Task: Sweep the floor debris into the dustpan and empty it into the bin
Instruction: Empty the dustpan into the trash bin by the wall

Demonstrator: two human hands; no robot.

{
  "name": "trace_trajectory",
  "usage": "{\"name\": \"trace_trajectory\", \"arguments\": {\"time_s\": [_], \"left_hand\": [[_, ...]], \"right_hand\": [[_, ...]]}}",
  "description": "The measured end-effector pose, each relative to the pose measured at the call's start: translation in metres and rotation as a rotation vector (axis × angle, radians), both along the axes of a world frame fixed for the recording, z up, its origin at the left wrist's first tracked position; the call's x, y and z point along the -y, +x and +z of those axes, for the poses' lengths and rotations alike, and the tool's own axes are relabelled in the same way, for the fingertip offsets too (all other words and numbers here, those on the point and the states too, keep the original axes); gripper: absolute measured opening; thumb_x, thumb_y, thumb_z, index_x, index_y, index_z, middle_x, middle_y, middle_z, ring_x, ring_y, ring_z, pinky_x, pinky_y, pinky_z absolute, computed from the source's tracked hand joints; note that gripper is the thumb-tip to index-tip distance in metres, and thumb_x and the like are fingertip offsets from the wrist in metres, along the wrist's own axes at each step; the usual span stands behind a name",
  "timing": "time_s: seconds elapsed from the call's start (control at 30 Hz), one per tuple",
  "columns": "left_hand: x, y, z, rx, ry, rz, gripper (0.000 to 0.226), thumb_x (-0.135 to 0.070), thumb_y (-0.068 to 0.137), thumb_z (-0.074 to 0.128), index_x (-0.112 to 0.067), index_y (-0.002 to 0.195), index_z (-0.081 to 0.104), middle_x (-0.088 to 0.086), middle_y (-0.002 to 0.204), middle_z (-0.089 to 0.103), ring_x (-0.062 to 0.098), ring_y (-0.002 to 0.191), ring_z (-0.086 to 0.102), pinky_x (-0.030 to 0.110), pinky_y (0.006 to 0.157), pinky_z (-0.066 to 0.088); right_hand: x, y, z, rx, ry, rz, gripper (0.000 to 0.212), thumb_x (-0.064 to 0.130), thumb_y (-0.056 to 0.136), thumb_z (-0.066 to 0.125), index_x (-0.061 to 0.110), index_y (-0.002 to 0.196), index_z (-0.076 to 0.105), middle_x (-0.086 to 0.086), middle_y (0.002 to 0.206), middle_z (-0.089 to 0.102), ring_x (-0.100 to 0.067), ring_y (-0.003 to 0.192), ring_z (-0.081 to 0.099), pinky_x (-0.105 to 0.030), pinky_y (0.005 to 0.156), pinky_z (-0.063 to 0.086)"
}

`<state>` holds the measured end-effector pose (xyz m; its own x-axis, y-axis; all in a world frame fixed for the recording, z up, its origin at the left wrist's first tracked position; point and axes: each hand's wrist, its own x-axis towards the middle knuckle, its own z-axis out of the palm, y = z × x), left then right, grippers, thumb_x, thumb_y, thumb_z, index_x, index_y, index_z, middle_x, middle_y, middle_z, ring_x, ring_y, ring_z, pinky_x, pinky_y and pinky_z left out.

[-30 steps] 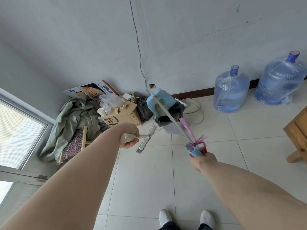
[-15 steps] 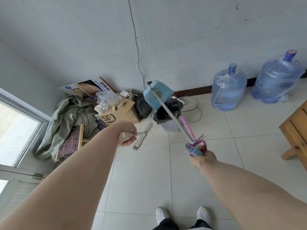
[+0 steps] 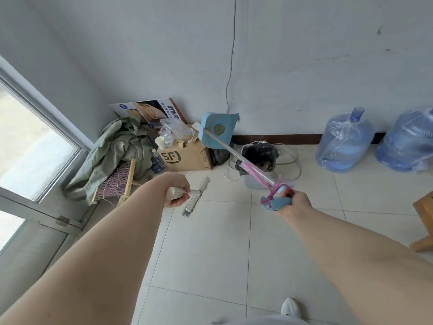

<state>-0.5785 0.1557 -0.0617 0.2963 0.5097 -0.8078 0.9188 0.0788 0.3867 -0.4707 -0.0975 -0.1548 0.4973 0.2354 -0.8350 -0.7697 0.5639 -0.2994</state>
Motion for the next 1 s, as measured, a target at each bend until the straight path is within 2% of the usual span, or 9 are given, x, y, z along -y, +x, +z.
{"name": "trace_trajectory", "arguments": {"time_s": [0.03,0.1,0.23,0.33,0.47,0.63,0.8,0.93,1.0], "left_hand": [[-0.010,-0.011,-0.001,-0.006,0.000,0.006,0.006,-0.006,0.095,0.050,-0.003,0.093,0.045,0.010,0.067,0.051,0.012,0.023,0.046,0.014,0.030,0.041],[-0.030,-0.034,-0.005,-0.005,-0.010,0.030,0.006,-0.006,0.095,0.049,-0.003,0.092,0.046,0.010,0.067,0.051,0.012,0.024,0.047,0.014,0.029,0.040],[-0.066,-0.078,-0.016,0.024,-0.033,0.100,0.007,-0.002,0.094,0.050,-0.002,0.088,0.047,0.012,0.072,0.052,0.014,0.049,0.050,0.015,0.030,0.043],[-0.088,-0.106,-0.027,0.039,-0.044,0.140,0.007,-0.001,0.093,0.050,0.000,0.087,0.048,0.014,0.073,0.052,0.015,0.053,0.049,0.016,0.031,0.044],[-0.115,-0.138,-0.044,0.030,-0.086,0.181,0.009,-0.002,0.091,0.053,0.000,0.099,0.049,0.014,0.073,0.055,0.016,0.051,0.051,0.017,0.031,0.045],[-0.135,-0.167,-0.069,0.027,-0.156,0.213,0.016,-0.004,0.090,0.053,0.000,0.105,0.050,0.013,0.072,0.055,0.017,0.029,0.052,0.018,0.031,0.044],[-0.137,-0.181,-0.084,0.033,-0.193,0.215,0.016,-0.006,0.091,0.050,0.000,0.106,0.050,0.012,0.072,0.055,0.016,0.027,0.051,0.017,0.031,0.043],[-0.126,-0.182,-0.090,0.029,-0.222,0.194,0.015,-0.005,0.092,0.047,0.002,0.105,0.049,0.013,0.069,0.056,0.016,0.025,0.051,0.016,0.031,0.043],[-0.120,-0.179,-0.093,0.023,-0.230,0.180,0.016,-0.005,0.092,0.047,0.002,0.106,0.050,0.014,0.069,0.057,0.016,0.025,0.051,0.016,0.030,0.043]], "right_hand": [[-0.009,-0.003,-0.002,0.021,-0.068,0.029,0.033,0.008,0.095,0.034,0.017,0.064,0.040,0.000,0.043,0.044,-0.018,0.039,0.046,-0.033,0.063,0.052],[-0.026,-0.011,-0.005,0.083,-0.163,0.061,0.035,0.008,0.095,0.040,0.016,0.061,0.039,0.004,0.032,0.041,-0.008,0.035,0.042,-0.018,0.044,0.042],[-0.056,-0.035,0.000,0.192,-0.413,0.151,0.030,0.005,0.089,0.060,0.011,0.062,0.047,0.003,0.030,0.048,-0.007,0.026,0.045,-0.011,0.035,0.036],[-0.078,-0.058,0.003,0.219,-0.572,0.257,0.028,0.006,0.083,0.069,0.008,0.062,0.050,-0.004,0.041,0.054,-0.015,0.040,0.047,-0.023,0.045,0.039],[-0.102,-0.092,-0.003,0.354,-0.780,0.490,0.025,0.007,0.085,0.069,0.006,0.065,0.054,-0.010,0.057,0.058,-0.019,0.047,0.050,-0.029,0.059,0.045],[-0.125,-0.123,-0.015,0.557,-1.006,0.750,0.013,0.012,0.085,0.070,0.007,0.077,0.062,-0.012,0.070,0.069,-0.024,0.059,0.064,-0.024,0.051,0.044],[-0.131,-0.143,-0.030,0.723,-1.211,1.148,0.018,0.021,0.069,0.066,0.013,0.085,0.068,-0.007,0.082,0.074,-0.028,0.080,0.071,-0.037,0.075,0.060],[-0.130,-0.157,-0.029,0.821,-1.274,1.380,0.014,0.016,0.074,0.063,0.016,0.088,0.067,-0.003,0.089,0.071,-0.026,0.086,0.067,-0.027,0.067,0.049],[-0.127,-0.161,-0.032,0.839,-1.284,1.462,0.024,0.013,0.074,0.063,0.021,0.097,0.065,-0.002,0.096,0.070,-0.025,0.091,0.066,-0.025,0.069,0.047]]}}
